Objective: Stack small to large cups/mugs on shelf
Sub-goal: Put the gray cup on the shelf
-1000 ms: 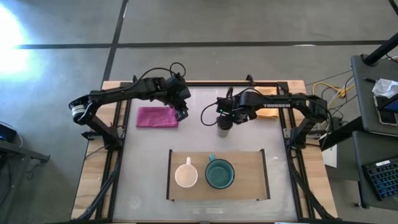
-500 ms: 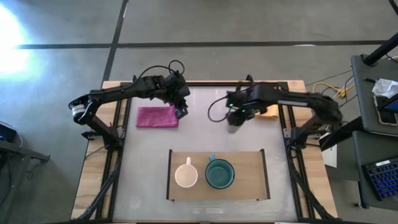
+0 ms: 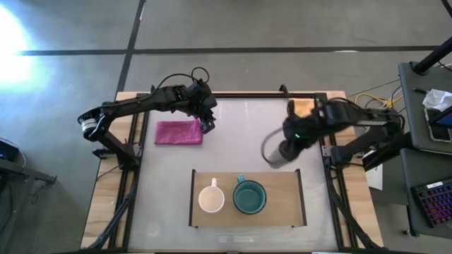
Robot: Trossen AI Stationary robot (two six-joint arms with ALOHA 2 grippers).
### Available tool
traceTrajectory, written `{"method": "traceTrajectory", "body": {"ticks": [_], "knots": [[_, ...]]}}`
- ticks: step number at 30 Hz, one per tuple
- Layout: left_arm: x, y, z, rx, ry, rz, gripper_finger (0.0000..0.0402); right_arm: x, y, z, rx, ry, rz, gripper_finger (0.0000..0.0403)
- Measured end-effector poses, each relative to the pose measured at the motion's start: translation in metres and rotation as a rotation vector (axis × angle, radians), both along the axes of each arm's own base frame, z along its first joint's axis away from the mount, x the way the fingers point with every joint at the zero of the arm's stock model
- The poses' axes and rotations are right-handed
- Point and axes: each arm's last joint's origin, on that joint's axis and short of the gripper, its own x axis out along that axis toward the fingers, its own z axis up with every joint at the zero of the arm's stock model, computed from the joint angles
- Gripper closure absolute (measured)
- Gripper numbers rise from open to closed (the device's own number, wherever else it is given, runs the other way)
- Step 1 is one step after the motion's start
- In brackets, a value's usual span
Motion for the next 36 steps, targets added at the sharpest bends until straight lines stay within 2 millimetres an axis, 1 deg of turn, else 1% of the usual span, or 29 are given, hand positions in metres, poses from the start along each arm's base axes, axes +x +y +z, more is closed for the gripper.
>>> {"method": "traceTrajectory", "body": {"ticks": [3,7,10,12,16,22,29,36], "knots": [[0.0,0.0,0.0,-0.005,0.001,0.005,0.0269,-0.007,0.017,0.018,0.004,-0.075,0.073,0.0394],[0.0,0.0,0.0,-0.008,0.001,0.004,0.0269,-0.014,0.035,0.038,-0.016,-0.166,0.135,0.0394],[0.0,0.0,0.0,-0.009,0.001,0.004,0.0269,-0.016,0.047,0.046,-0.016,-0.199,0.189,0.0394],[0.0,0.0,0.0,-0.009,0.001,0.004,0.0269,-0.014,0.057,0.048,-0.014,-0.2,0.23,0.0394],[-0.001,-0.001,-0.001,-0.027,0.002,0.023,0.0269,-0.01,0.075,0.043,-0.011,-0.177,0.302,0.0394],[-0.001,-0.001,-0.001,-0.044,-0.005,0.042,0.0269,-0.011,0.096,0.023,0.036,-0.075,0.356,0.0394],[-0.001,-0.001,-0.001,-0.045,-0.005,0.043,0.0269,-0.015,0.107,0.01,0.015,-0.031,0.358,0.0394],[0.0,-0.001,-0.001,-0.046,-0.005,0.044,0.0269,-0.007,0.114,0.002,-0.013,0.003,0.415,0.0394]]}}
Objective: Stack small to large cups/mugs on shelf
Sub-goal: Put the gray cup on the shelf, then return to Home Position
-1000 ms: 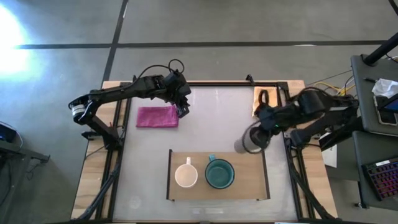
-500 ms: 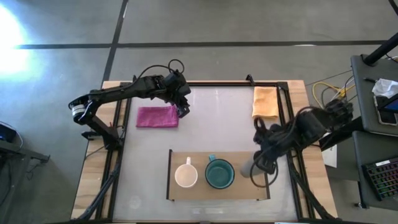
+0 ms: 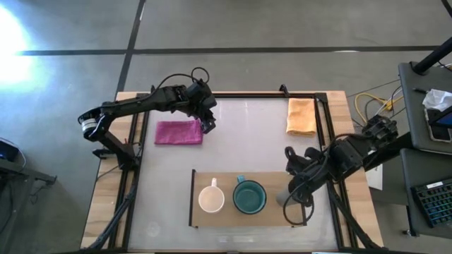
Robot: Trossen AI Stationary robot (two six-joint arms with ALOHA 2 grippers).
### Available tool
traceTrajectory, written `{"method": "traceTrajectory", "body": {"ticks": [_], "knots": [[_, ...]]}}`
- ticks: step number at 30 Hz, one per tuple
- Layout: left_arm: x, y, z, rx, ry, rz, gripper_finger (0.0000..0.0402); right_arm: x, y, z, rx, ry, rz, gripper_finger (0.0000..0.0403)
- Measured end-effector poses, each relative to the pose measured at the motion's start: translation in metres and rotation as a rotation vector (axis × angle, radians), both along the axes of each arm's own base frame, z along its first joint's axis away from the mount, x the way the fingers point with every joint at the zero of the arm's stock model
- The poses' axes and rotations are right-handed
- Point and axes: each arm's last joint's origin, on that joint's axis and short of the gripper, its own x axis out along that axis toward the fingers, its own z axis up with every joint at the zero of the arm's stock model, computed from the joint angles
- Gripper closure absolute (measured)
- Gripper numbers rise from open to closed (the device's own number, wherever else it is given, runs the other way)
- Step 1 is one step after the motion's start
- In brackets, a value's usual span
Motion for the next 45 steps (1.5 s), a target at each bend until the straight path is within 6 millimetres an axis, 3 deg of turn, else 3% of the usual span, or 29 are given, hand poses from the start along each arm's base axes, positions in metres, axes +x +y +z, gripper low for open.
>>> {"method": "traceTrajectory", "body": {"ticks": [10,26,40,45], "knots": [[0.001,0.0,0.0,0.003,-0.007,0.0,0.0269,0.009,0.007,-0.009,-0.021,0.038,0.066,0.039],[0.001,0.0,0.0,0.003,-0.007,-0.001,0.0269,0.009,0.006,-0.006,-0.001,0.033,0.028,0.0291],[0.001,0.0,0.0,0.004,-0.006,-0.001,0.0269,0.018,0.018,-0.007,0.039,0.025,0.072,0.0284],[0.001,0.001,0.0,0.009,-0.005,0.002,0.0269,0.014,0.014,0.008,0.024,-0.044,0.047,0.0284]]}}
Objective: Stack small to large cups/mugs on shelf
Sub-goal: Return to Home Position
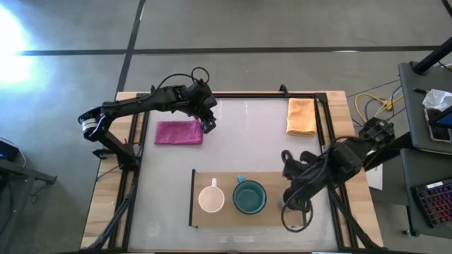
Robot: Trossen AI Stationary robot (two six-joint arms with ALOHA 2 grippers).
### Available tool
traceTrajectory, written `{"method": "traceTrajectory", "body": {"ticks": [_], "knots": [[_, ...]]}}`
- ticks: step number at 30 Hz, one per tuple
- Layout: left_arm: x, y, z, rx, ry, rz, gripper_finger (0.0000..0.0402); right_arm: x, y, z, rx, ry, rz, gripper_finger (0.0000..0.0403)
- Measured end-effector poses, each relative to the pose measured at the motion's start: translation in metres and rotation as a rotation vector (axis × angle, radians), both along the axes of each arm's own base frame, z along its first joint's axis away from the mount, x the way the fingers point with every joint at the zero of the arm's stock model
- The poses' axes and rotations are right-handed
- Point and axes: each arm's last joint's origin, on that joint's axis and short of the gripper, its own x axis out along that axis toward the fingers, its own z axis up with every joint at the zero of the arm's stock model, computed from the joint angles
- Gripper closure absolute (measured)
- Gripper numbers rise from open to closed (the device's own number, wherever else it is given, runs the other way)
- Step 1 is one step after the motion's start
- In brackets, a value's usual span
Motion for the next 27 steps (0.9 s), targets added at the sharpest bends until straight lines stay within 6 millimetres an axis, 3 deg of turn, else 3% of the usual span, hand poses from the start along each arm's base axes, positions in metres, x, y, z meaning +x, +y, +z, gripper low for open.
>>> {"method": "traceTrajectory", "body": {"ticks": [8,13,16,18,21,23,27], "knots": [[0.0,0.0,0.0,0.002,0.0,-0.001,0.0269,-0.014,-0.012,0.037,0.018,-0.144,-0.002,0.0284],[0.0,0.0,0.002,0.007,-0.007,-0.004,0.0269,-0.038,-0.034,0.069,0.001,-0.303,0.033,0.0287],[0.0,-0.001,0.004,-0.094,-0.044,0.104,0.0269,-0.055,-0.046,0.089,0.103,-0.388,-0.107,0.0294],[0.0,-0.007,0.009,-0.192,-0.106,0.073,0.0269,-0.064,-0.052,0.105,0.136,-0.501,-0.083,0.0298],[0.005,-0.029,0.038,-0.302,-0.365,-0.311,0.0269,-0.065,-0.046,0.135,-0.017,-0.881,0.151,0.0302],[0.002,-0.045,0.066,-0.354,-0.555,-0.507,0.0269,-0.063,-0.042,0.144,-0.078,-1.024,0.227,0.0305],[-0.027,-0.083,0.106,-0.31,-0.746,-0.562,0.0269,-0.053,-0.036,0.118,-0.081,-0.945,0.267,0.031]]}}
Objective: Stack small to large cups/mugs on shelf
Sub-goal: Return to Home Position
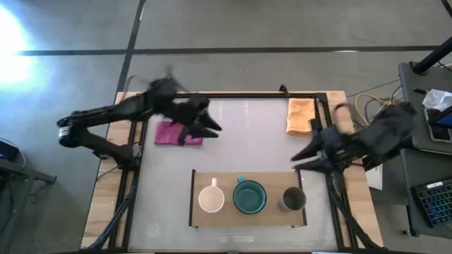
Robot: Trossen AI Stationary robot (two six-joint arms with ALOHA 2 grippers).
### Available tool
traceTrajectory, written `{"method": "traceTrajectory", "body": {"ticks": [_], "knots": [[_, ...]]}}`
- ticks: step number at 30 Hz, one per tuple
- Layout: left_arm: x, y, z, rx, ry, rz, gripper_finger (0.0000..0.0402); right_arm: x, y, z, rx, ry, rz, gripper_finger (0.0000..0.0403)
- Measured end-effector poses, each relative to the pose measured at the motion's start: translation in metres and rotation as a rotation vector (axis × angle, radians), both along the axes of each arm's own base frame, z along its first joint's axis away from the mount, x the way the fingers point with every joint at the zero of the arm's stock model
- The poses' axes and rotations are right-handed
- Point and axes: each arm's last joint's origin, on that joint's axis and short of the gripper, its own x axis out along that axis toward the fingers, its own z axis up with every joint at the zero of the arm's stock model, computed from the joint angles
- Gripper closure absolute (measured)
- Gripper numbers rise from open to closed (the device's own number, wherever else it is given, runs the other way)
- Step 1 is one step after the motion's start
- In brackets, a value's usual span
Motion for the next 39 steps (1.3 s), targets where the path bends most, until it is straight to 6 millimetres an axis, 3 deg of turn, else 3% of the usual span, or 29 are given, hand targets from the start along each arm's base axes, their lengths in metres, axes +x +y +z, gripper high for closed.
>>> {"method": "traceTrajectory", "body": {"ticks": [4,6,8,12,15,18,23,28,39], "knots": [[-0.043,-0.048,0.02,0.059,-0.176,0.085,0.0269,0.021,0.012,-0.03,-0.016,-0.108,0.045,0.0315],[-0.063,-0.063,0.02,0.09,-0.261,0.124,0.0269,0.023,0.003,-0.038,-0.013,-0.212,0.116,0.0318],[-0.076,-0.068,0.015,0.104,-0.301,0.165,0.0269,0.012,-0.018,-0.048,0.013,-0.25,0.132,0.032],[-0.098,-0.066,-0.007,0.145,-0.296,0.188,0.0269,-0.024,-0.057,-0.082,0.025,-0.206,0.029,0.0324],[-0.119,-0.063,-0.021,0.196,-0.319,0.187,0.0269,-0.059,-0.077,-0.091,0.044,-0.323,-0.008,0.0323],[-0.14,-0.06,-0.034,0.225,-0.367,0.194,0.0269,-0.09,-0.088,-0.11,0.035,-0.374,-0.024,0.0322],[-0.158,-0.053,-0.068,0.251,-0.407,0.244,0.0269,-0.118,-0.098,-0.15,0.029,-0.396,-0.068,0.0327],[-0.176,-0.048,-0.101,0.196,-0.51,0.293,0.0269,-0.126,-0.102,-0.186,0.054,-0.433,-0.113,0.0326],[-0.183,-0.043,-0.17,0.096,-0.599,0.437,0.0269,-0.123,-0.102,-0.228,0.075,-0.604,-0.141,0.0328]]}}
